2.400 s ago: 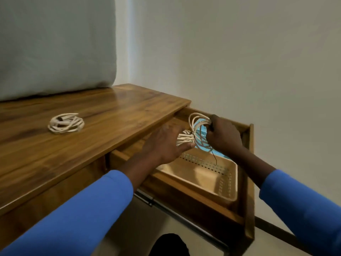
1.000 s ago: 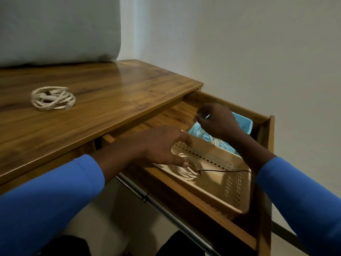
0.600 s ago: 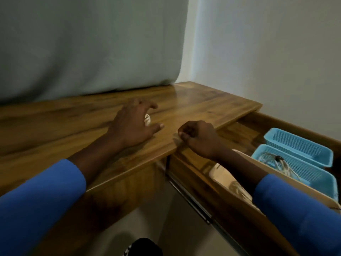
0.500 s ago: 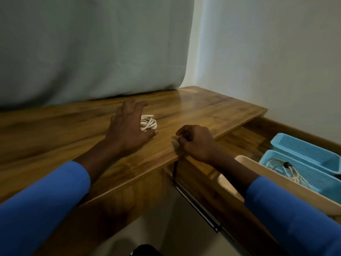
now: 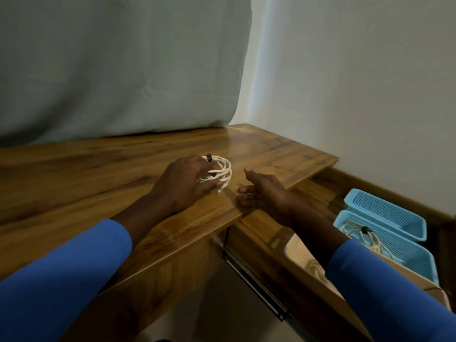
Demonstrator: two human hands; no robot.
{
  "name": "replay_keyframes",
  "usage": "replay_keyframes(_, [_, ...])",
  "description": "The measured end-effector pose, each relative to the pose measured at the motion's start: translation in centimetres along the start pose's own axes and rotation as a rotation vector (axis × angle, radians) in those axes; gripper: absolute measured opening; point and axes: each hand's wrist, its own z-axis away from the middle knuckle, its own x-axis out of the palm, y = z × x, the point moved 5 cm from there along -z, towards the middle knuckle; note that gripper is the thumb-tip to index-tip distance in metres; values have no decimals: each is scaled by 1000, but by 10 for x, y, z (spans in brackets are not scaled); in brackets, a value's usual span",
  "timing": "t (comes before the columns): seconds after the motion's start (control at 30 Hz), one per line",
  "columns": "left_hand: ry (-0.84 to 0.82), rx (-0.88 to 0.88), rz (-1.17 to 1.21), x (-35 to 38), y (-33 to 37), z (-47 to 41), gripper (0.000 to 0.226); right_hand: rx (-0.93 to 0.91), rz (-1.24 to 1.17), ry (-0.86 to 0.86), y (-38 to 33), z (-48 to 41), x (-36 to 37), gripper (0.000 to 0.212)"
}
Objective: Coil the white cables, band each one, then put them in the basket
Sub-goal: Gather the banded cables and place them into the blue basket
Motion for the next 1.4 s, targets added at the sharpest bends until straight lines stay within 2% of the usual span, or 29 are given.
replay_keyframes(0.07, [28,89,74,3,31,-4,43,42,-86,-49,-5,12,-8,41])
replay_keyframes(0.13, [30,176,124,13,67,-9,46,2,-74,-20,-10,25,-25,50])
replay_keyframes(0.27, [59,259,246,49,137,-15,41,-104,64,268,-9,54,-92,39])
replay_keyframes(0.37, [38,263,372,83,183,-22,64,-150,122,427,3,77,-152,36])
replay_keyframes(0.43, [-53,262,400,114,208,-28,74,-140,147,528,10,93,-194,35])
replay_keyframes(0.53, [-249,241,299,160,233,-30,82,-68,165,685,25,99,-262,27])
replay_keyframes(0.73, [-460,236,82,200,242,-24,76,75,240,967,52,61,-372,22])
replay_keyframes(0.93, [-472,247,17,201,245,-19,72,299,313,998,93,5,-431,15])
replay_keyframes(1.1, [-492,256,23,206,248,-17,73,408,840,857,113,-5,-439,31])
replay_keyframes(1.2, [-515,238,28,205,247,-16,84,386,977,809,115,-1,-436,31])
replay_keyframes(1.27, [-527,235,39,203,248,-15,78,341,1023,803,107,8,-432,30])
replay_keyframes(1.33, [-528,253,22,199,249,-15,68,259,1050,829,93,26,-423,39])
replay_keyframes(1.4, [-524,269,0,192,253,-15,67,164,1016,845,82,54,-409,38])
